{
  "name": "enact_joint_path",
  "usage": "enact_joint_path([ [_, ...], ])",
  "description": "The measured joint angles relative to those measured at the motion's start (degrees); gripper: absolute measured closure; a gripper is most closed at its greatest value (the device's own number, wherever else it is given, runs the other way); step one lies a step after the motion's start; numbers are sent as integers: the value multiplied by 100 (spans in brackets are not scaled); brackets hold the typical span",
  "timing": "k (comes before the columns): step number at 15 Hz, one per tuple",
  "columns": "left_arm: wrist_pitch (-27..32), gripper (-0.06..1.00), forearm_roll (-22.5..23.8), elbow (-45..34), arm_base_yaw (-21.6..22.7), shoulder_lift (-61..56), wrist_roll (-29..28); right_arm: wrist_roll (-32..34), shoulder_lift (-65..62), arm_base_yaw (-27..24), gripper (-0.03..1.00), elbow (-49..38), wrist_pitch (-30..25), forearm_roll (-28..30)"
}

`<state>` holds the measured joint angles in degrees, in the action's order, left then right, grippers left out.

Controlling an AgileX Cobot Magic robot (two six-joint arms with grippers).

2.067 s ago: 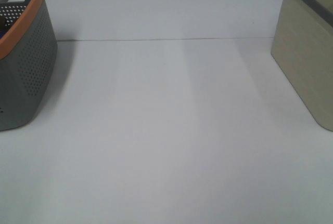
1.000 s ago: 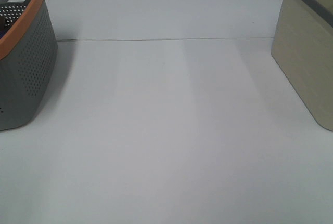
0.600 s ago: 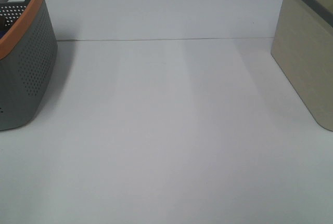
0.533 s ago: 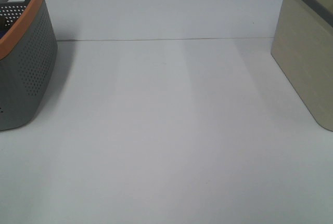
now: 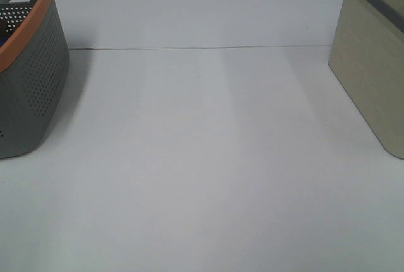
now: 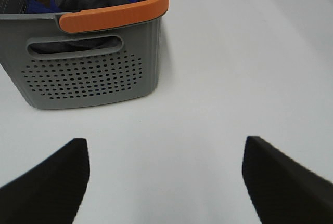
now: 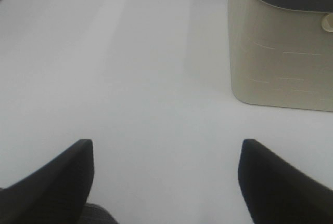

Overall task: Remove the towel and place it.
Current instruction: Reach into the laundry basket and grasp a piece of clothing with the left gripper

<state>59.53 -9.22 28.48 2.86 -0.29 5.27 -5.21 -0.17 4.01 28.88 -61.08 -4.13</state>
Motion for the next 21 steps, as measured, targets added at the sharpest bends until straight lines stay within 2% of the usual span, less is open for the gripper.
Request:
enact_joint_path([
  [21, 0, 18, -29, 0, 0, 0, 0, 0, 0, 0, 21, 0, 0, 0],
])
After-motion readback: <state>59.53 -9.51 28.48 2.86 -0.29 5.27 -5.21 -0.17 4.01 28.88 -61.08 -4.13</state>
